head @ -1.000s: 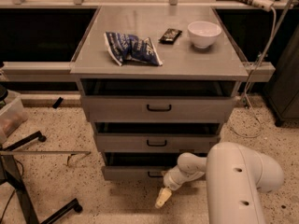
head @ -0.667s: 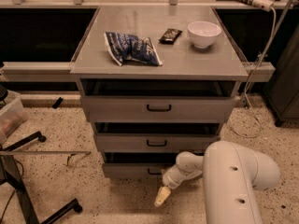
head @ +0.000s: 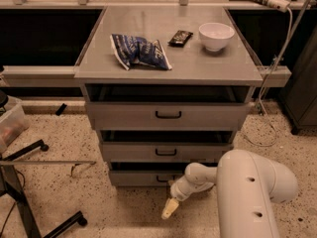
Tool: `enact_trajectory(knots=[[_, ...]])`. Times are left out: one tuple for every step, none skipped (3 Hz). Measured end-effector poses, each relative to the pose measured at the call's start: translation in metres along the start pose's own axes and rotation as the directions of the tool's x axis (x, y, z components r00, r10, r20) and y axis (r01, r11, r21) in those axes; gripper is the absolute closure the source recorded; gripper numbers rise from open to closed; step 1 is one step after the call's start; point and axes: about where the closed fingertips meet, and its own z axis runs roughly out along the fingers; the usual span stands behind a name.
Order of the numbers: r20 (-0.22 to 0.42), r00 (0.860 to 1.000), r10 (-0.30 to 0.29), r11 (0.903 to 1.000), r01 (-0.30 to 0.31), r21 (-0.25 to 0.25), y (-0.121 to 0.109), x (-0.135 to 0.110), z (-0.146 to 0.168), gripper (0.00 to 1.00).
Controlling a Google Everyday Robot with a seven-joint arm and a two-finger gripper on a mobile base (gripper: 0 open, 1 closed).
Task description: Close bottom drawer
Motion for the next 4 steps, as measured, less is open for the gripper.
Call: enact_trajectory(knots=[[0.009,0.999,-0.032,0.999,0.031,0.031,-0.016,-0.019,0.003,0.0],[0.02,0.998,-0.062,0.9952,0.06,0.078,-0.043,-0.042,-0.003,0.0],[0.018,0.996,-0.083,0.9912,0.08,0.105,-0.051,-0.053,-0.01,0.0],[0.018,0.996,-0.083,0.9912,0.08,0.105,-0.052,-0.053,-0.01,0.0]])
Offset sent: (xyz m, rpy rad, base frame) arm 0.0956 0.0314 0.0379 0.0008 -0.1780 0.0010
